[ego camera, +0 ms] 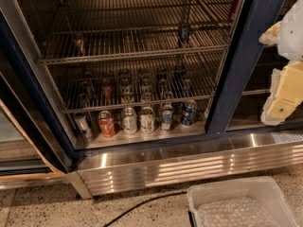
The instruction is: Pick redbull can from middle shelf of fridge
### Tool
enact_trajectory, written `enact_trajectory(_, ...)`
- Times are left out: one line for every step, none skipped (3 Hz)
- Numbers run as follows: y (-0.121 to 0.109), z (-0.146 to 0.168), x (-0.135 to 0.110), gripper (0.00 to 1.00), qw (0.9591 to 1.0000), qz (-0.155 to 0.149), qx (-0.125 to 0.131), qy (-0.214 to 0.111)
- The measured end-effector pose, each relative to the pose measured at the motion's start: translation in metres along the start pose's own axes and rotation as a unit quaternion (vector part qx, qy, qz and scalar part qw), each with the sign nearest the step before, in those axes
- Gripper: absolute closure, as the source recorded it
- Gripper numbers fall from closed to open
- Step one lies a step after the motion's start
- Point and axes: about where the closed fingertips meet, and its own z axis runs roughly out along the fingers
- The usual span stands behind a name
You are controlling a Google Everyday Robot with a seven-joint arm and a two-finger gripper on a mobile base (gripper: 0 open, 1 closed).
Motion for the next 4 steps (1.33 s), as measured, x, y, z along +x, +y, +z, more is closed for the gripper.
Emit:
enact_trajectory(0.000, 0.000, -0.001, 0.00, 1.0000, 0.000, 0.002, 0.000)
enact_trajectory(0.007, 0.023, -0.003, 0.00, 1.0000, 0.007, -0.006, 0.001)
enact_trajectory(0.020, 0.080, 0.005, 0.00, 0.9993, 0.019, -0.031, -0.008)
enact_trajectory(0.031, 0.128, 0.016, 0.00, 0.9982, 0.029, -0.047, -0.022)
